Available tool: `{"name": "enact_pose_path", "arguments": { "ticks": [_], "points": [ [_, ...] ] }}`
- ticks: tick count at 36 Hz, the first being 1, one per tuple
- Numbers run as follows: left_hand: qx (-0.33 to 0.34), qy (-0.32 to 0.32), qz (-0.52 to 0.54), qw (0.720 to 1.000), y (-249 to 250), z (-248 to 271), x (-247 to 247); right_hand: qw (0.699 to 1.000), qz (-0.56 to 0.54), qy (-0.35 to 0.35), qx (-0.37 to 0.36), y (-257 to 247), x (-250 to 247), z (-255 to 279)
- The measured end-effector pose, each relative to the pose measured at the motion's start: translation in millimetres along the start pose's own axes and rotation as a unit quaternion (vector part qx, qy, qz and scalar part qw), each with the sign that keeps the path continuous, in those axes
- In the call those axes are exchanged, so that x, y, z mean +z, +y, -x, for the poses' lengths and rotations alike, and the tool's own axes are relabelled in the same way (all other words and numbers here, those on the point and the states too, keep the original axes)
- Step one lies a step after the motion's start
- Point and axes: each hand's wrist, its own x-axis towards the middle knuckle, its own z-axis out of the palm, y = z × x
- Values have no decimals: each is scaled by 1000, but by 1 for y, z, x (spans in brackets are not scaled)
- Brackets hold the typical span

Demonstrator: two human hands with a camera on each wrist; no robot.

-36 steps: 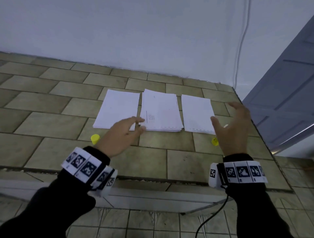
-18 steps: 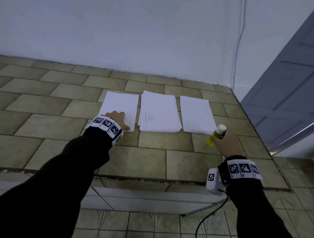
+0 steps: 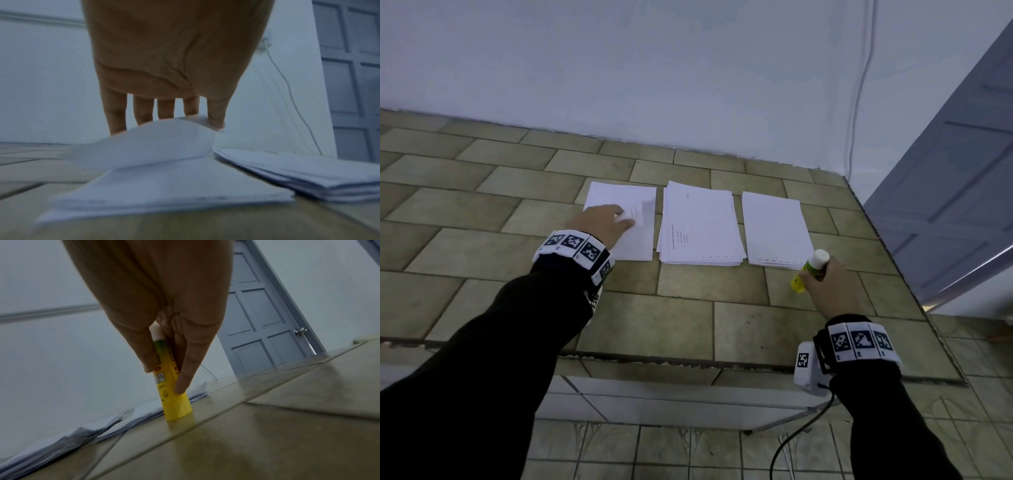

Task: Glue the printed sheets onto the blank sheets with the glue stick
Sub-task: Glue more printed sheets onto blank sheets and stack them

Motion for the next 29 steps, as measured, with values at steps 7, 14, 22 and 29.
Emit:
{"name": "enact_pose_path", "arguments": {
  "ticks": [7, 14, 22, 29],
  "points": [
    [-3, 178, 64, 982, 16, 17, -46, 1000, 9, 5, -2, 2, 0, 0],
    [174, 139, 154, 963, 40, 54, -60, 1000, 8, 3, 0, 1, 0, -1],
    [404, -129, 59, 904, 52, 99, -10, 1000, 2, -12, -3, 1, 0, 2],
    [440, -153, -51, 884, 32, 116, 27, 999, 25, -14, -26, -2, 0, 6]
  ]
}}
